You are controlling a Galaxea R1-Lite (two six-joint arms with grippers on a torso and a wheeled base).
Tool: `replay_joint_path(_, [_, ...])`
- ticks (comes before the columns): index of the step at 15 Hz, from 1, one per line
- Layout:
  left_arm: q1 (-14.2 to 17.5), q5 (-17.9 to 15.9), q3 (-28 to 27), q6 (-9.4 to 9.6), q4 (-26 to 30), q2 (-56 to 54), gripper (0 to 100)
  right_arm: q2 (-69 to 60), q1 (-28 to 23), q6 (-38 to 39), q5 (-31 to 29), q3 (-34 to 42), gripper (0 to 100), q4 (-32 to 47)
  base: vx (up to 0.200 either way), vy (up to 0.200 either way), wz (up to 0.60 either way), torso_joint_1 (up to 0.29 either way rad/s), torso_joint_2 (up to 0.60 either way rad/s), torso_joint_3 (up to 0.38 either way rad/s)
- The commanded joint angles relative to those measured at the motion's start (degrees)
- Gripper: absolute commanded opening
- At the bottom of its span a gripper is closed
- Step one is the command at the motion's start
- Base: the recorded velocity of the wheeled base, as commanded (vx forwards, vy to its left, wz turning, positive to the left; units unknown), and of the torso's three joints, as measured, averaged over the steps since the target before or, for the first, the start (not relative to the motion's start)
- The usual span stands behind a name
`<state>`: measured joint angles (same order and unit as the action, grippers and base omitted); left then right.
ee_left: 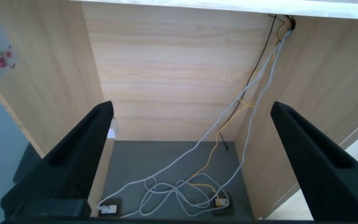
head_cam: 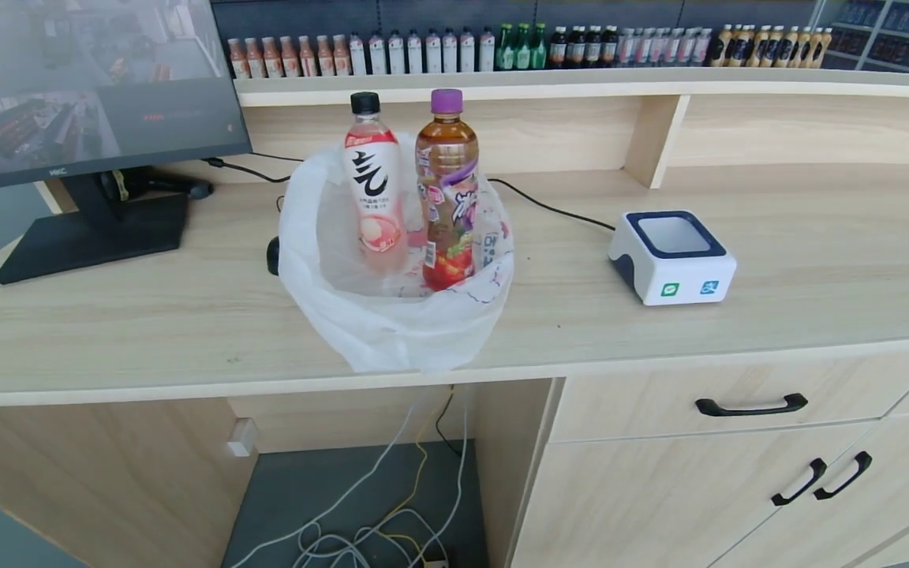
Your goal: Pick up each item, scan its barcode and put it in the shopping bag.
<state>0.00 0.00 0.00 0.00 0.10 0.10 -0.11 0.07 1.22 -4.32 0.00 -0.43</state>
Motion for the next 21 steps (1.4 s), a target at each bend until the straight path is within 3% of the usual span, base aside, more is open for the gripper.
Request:
replay_joint_path(1, [0.0,0.0,0.0,0.0,-0.01,-0.01,100,0.11,0.01,0.1,0.01,0.0,100,-0.01,0.0,-0.2,0.0,0.002,0.0,-0.002])
replay_joint_path(15, [0.0,0.0,0.0,0.0,-0.01,-0.01,100,0.11,0.01,0.19,0.01,0.0,100,-0.01,0.0,-0.2,0.0,0.002,0.0,0.002])
replay_joint_path(21, [0.0,0.0,0.0,0.0,-0.01,-0.01,100,0.11,0.01,0.19,0.01,0.0,100,-0.01,0.0,0.0,0.0,0.0,0.0,0.0])
